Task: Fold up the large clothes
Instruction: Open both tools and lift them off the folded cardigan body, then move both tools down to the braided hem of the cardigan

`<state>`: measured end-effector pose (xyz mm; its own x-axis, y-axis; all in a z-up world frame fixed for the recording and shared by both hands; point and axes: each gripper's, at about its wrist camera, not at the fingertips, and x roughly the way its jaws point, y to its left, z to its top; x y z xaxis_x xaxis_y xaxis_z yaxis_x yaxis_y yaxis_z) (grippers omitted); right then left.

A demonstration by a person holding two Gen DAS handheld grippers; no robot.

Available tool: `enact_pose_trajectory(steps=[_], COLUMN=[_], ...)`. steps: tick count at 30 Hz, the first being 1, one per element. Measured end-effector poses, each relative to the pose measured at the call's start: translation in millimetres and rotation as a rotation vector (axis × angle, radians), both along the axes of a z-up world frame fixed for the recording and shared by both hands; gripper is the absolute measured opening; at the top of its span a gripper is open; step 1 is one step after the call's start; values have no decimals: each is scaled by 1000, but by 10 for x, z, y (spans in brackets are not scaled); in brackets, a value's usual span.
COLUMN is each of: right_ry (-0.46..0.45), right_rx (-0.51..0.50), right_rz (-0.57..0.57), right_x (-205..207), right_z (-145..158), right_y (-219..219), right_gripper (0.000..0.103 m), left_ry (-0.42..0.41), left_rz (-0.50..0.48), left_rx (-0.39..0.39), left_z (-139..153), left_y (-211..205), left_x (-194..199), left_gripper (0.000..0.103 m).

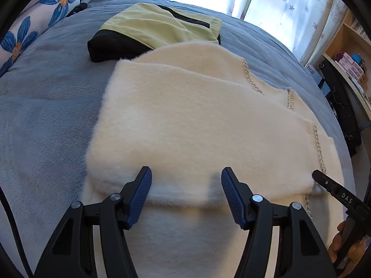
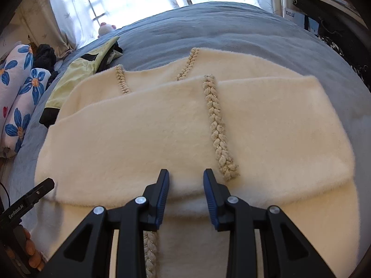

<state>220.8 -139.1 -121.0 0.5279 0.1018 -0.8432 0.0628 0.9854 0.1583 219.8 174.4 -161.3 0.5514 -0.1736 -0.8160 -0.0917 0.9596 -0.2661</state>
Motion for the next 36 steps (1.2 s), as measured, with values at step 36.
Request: enact_pose_trajectory(steps=[36], right_ry=[89], right_rx=[-73], right_rz=[-108], right_x=[-1060], right_z=[675], right_y=[-282], right_gripper=[42], left_ry=[-110], left_rz=[112], left_rx=[79], left_z=[928], left_y=[665], left_x=[-1185], left_gripper=[62])
